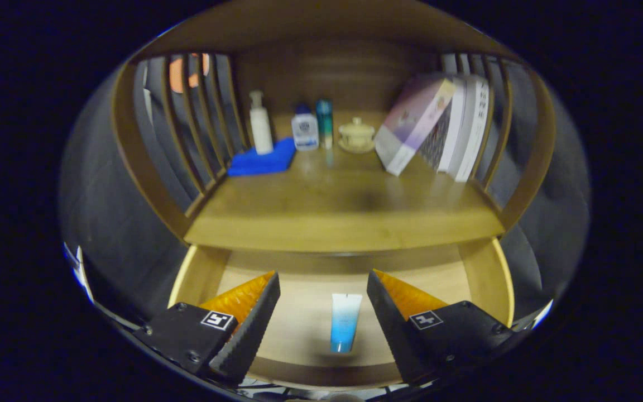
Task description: Pull open the drawer, take out the items inside it, and place them on the countertop above the cabinet.
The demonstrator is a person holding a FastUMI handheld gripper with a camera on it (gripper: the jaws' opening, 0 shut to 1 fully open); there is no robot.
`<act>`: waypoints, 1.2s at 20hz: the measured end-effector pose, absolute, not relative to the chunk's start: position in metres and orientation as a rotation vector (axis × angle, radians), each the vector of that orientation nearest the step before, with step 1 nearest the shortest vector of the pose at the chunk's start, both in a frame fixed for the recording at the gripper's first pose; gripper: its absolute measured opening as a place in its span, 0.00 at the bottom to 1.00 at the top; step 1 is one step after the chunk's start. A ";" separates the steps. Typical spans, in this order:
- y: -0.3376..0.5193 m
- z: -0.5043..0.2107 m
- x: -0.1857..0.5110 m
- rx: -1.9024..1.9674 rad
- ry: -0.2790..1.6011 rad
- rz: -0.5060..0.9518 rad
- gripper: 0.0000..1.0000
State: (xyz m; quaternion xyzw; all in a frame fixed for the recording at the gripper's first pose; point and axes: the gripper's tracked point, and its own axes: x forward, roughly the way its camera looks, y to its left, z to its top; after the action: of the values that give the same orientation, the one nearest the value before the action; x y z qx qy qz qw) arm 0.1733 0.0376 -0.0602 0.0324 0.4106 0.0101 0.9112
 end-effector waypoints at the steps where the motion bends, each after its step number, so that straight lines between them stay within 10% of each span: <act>1: 0.040 -0.080 0.172 0.067 0.918 0.035 0.99; 17: 0.027 -0.148 0.153 0.032 1.305 -0.065 0.92; 24: 0.036 -0.149 0.154 0.026 1.309 -0.073 0.63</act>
State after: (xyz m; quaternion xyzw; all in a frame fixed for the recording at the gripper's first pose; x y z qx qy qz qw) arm 0.1541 0.0356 -0.1489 0.0120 0.6086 -0.0340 0.7926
